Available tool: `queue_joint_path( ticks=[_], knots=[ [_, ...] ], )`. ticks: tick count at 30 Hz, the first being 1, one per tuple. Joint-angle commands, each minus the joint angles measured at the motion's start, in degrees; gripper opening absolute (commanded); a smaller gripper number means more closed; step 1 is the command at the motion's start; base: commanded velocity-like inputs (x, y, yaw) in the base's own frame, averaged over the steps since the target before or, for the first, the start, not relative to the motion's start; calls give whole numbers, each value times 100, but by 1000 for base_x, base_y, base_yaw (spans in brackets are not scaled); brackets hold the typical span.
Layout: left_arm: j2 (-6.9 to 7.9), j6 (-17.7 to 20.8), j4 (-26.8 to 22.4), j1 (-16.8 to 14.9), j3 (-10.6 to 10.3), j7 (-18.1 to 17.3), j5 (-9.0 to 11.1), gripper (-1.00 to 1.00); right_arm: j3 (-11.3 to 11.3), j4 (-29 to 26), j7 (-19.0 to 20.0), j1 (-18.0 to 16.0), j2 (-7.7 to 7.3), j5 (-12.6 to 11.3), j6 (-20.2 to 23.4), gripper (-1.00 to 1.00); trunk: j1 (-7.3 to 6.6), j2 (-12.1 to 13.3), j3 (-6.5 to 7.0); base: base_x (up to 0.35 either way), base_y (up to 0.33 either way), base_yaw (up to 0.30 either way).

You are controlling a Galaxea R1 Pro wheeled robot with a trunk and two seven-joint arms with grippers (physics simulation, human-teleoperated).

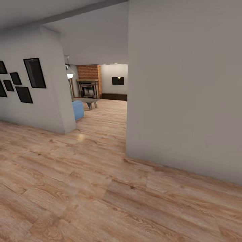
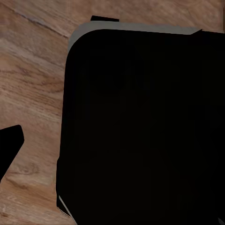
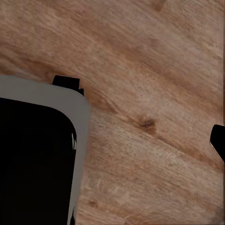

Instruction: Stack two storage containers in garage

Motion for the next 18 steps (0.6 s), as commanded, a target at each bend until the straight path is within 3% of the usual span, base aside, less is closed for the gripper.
queue_joint_path(
  ticks=[1, 18],
  knots=[
    [-2, -14, 0, -2, 4, 7, 48, 100, 48, -13, -28, -2, -4, -42, -10, 100, 3, -2, -6, 322, 0, 44],
    [-2, -14, 2, -2, 3, 7, 48, 100, 53, -13, -24, -2, -4, -42, -10, 100, 3, -2, -6, 322, 0, 4]
  ],
)
